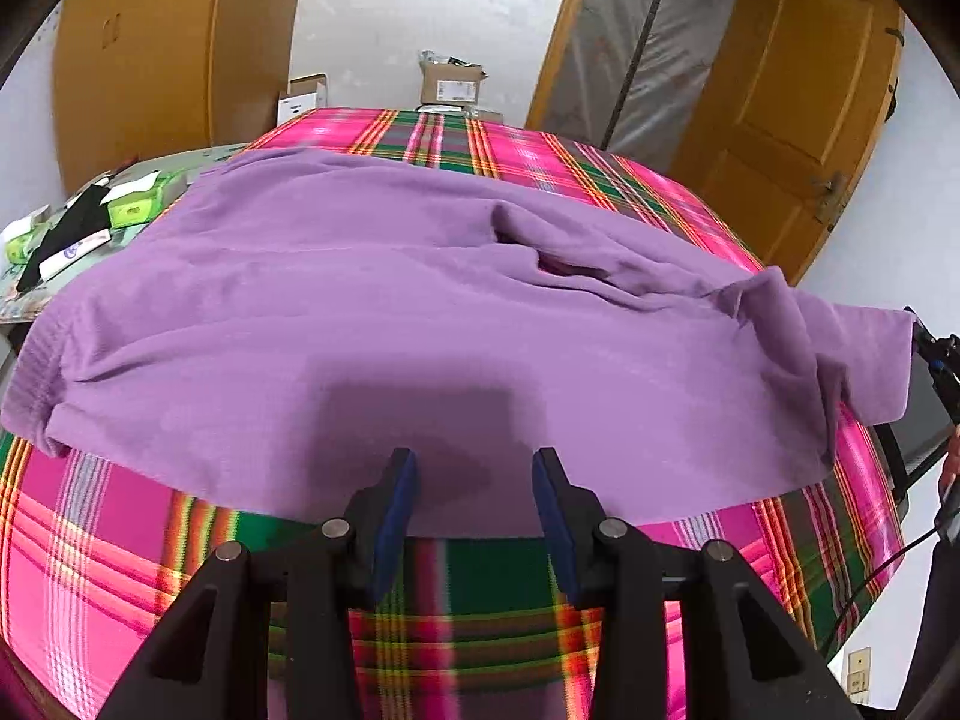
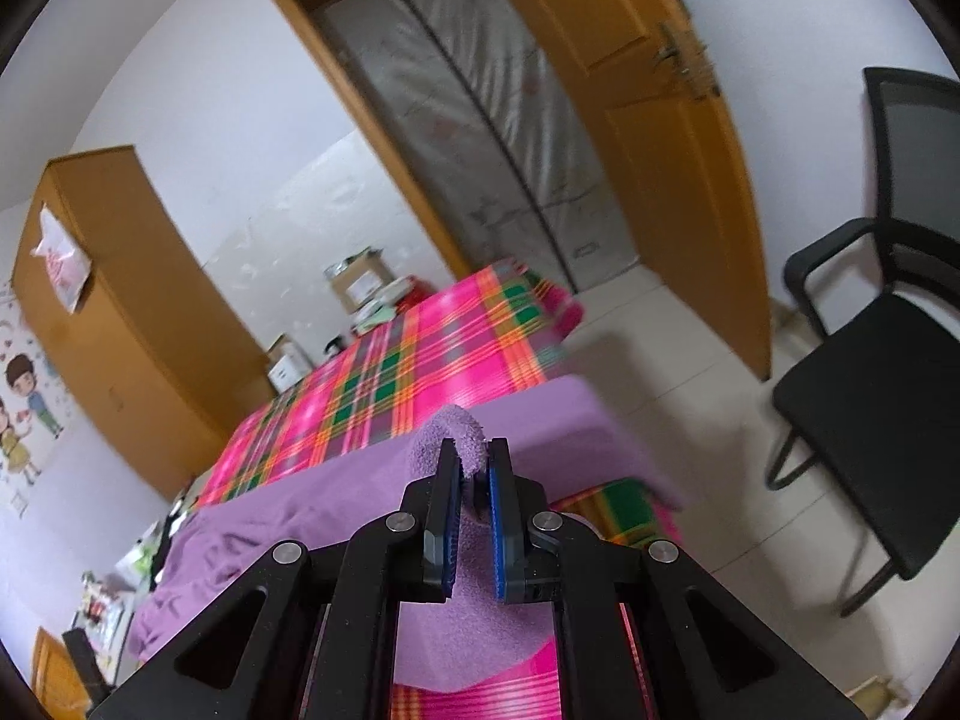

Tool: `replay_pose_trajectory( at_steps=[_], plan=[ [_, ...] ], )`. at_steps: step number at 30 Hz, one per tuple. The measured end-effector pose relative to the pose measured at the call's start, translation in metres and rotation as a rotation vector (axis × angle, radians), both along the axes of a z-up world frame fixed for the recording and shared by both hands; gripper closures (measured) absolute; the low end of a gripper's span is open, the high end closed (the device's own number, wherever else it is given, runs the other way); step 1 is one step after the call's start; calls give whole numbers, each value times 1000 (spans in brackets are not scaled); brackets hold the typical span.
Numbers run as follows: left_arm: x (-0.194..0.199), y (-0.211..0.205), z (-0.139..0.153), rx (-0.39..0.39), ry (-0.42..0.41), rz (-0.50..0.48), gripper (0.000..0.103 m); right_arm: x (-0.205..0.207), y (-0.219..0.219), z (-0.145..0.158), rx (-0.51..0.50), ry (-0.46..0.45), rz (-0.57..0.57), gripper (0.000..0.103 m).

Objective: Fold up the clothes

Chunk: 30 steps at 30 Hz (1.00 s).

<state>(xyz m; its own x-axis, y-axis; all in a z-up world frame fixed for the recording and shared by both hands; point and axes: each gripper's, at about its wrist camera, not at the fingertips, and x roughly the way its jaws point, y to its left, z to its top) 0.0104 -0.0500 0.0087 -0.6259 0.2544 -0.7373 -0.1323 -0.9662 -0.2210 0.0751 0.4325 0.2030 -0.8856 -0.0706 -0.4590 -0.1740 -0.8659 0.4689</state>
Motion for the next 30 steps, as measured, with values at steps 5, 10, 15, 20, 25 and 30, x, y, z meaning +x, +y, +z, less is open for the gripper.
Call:
replay_pose_trajectory(
  at_steps=[5,10,15,20,25,30],
  plan=[
    [-1,5,-1,4,-3,-12,63,6,22,3,13,-5,-78,94],
    [-1,10,0,8,-3,-30,63,12,39,-2,25,-38,-155,93],
    [-1,20,2,1,-1,-54,63,16,50,-11,26,-77,-201,91],
    [-3,29,2,-27,-11,-50,63,17,51,-19,32,-105,-199,84],
    [-6,33,0,-54,-21,-29,63,12,35,-26,49,-113,-124,74],
    [-6,38,-2,-92,-15,-23,63,3,11,-28,49,-96,-12,66]
  ],
)
